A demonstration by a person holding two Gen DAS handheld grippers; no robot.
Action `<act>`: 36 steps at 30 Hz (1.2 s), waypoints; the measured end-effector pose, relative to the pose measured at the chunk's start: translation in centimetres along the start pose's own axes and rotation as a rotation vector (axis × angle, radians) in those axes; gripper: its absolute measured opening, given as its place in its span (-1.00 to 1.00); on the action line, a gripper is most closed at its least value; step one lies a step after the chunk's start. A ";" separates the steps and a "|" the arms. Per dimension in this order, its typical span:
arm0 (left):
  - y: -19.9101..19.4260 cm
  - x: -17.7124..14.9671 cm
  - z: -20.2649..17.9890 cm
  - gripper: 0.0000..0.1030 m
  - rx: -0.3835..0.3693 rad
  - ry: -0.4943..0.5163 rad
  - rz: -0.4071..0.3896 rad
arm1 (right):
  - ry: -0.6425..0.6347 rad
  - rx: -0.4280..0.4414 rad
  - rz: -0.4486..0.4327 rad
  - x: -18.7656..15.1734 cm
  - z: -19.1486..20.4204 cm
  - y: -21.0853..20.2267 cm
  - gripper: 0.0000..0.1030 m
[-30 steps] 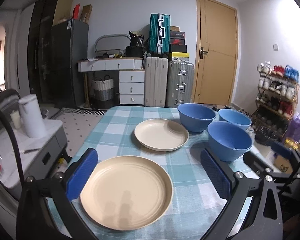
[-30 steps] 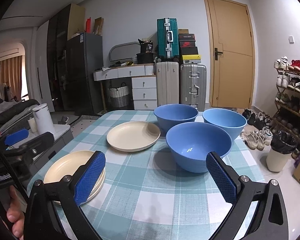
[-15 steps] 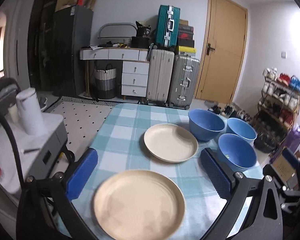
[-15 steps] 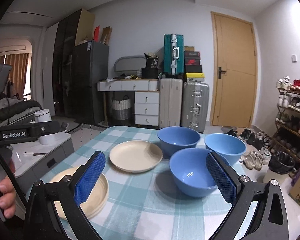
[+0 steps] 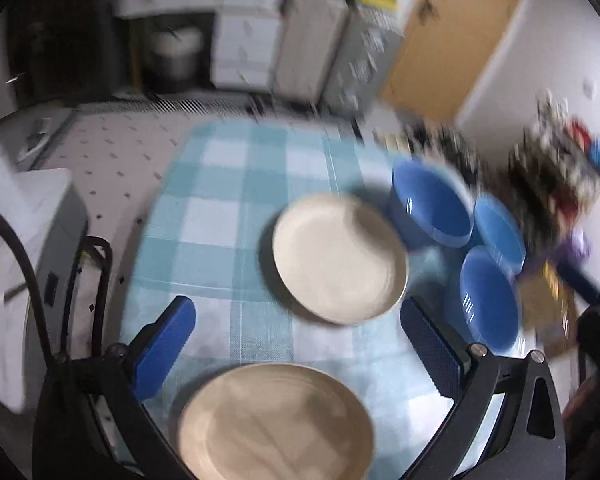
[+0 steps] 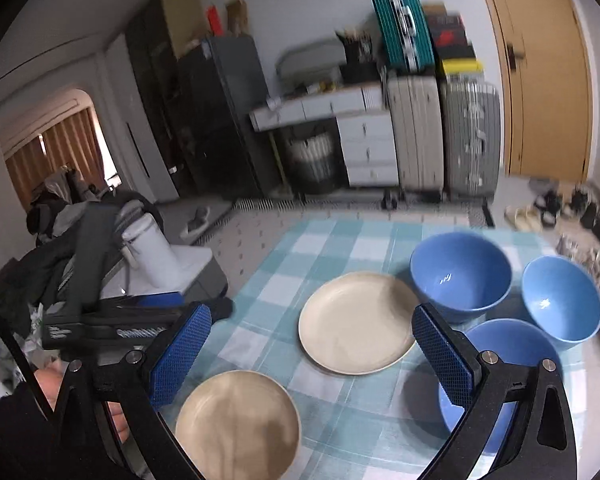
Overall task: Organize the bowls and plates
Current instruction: 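Move both grippers toward the remaining cream plate beside the blue bowls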
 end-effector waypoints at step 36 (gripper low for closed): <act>17.4 0.5 2.8 -0.78 0.013 -0.106 0.337 | 0.222 -0.303 0.444 -1.7 -10.6 16.7 0.83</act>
Point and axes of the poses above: each gripper's, at about its wrist camera, not at the fingertips, and y roughly the way its jaws point, z to its left, x to its top, the point moved 9 cm from there along y, roughly the way its jaws point, and after that the axes turned 12 degrees about y, right-handed, at the moved point
